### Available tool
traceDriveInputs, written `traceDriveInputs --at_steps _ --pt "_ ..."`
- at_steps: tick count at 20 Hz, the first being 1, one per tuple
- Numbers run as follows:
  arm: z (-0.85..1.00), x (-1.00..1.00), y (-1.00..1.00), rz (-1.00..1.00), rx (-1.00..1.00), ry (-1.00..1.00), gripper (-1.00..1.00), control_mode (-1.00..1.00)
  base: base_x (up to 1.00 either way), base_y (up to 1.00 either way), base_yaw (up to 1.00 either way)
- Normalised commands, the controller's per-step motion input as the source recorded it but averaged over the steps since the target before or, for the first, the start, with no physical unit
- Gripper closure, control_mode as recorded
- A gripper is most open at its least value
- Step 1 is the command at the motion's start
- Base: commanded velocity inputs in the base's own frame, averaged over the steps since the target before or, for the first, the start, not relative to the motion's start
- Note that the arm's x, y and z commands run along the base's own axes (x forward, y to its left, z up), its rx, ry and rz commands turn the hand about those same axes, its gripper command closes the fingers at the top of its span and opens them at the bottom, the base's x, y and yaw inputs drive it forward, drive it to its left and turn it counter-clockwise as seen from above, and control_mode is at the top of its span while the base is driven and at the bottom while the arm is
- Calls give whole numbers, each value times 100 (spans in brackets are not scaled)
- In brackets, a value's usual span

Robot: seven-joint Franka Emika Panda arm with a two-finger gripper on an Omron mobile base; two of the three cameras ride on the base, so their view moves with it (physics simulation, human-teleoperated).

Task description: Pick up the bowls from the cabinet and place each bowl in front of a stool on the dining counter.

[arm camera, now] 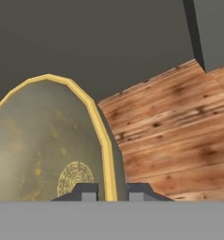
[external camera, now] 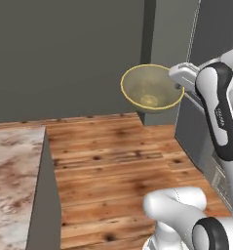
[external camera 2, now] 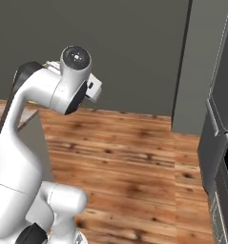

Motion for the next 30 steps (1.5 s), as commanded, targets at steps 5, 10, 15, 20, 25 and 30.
traceDriveInputs --at_steps 5,10,15,20,25,30 --pt "0 0 0 0 0 0 100 100 100 0 9" --pt "0 0 0 0 0 0 100 100 100 -7 31" --pt "0 0 0 0 0 0 100 100 100 -11 52" --pt "0 0 0 0 0 0 100 100 100 -20 63" --pt "0 0 0 0 0 0 100 100 100 -39 63" --pt "0 0 0 0 0 0 100 100 100 -30 64"
